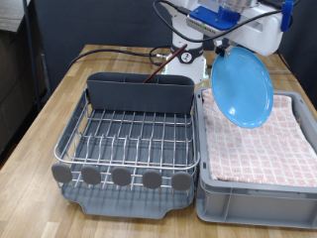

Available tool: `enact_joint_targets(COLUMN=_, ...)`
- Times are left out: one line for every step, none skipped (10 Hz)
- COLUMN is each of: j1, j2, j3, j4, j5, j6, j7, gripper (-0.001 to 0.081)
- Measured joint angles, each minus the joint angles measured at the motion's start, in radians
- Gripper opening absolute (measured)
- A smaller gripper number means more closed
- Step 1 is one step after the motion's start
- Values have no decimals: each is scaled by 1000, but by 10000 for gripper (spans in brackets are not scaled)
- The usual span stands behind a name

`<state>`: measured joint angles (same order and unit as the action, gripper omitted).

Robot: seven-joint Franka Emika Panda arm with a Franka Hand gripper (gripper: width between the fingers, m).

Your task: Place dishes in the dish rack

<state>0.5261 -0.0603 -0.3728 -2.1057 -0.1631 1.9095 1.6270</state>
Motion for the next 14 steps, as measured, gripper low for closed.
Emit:
enact_joint_targets(j1=1, j2=1, j3=5, j4=13, j5=-65, j6=-76, j7=-9, gripper=17)
enact_joint_targets(j1=1, j2=1, j3=9, j4=36, j5=-135, j6=-154, j7=-18, gripper=17)
enact_joint_targets(j1=1, j2=-2, j3=11, j4=49, j5=-233, j6=-186, j7=-45, gripper=17)
enact_joint_targets(j1=-1, j2=-6, j3=8, j4=50, j5=-327, j6=-188, j7=-92, gripper=17)
enact_joint_targets(j1=-6, j2=-7, j3=-1, j4=50, j5=-397, j6=-183, j7=-150, gripper=17)
enact_joint_targets(j1=-16, j2=-7, j3=-16, j4=50, j5=-444, j6=-182, j7=-237, gripper=17)
enact_joint_targets(j1=-28, j2=-7, j3=-38, j4=47, j5=-475, j6=-136, j7=-350, gripper=17)
enact_joint_targets(j1=-35, j2=-7, j3=-46, j4=37, j5=-487, j6=-90, j7=-445, gripper=17)
enact_joint_targets(j1=-35, j2=-6, j3=-45, j4=37, j5=-484, j6=-104, j7=-410, gripper=17)
enact_joint_targets(j1=-36, j2=-6, j3=-47, j4=37, j5=-485, j6=-102, j7=-402, gripper=17)
enact_joint_targets(j1=-42, j2=-6, j3=-56, j4=35, j5=-526, j6=-86, j7=-418, gripper=17)
enact_joint_targets(j1=-53, j2=-7, j3=-74, j4=28, j5=-569, j6=-49, j7=-454, gripper=17)
enact_joint_targets(j1=-69, j2=-7, j3=-96, j4=18, j5=-609, j6=-2, j7=-504, gripper=17)
enact_joint_targets(j1=-85, j2=-8, j3=-120, j4=5, j5=-657, j6=50, j7=-550, gripper=17)
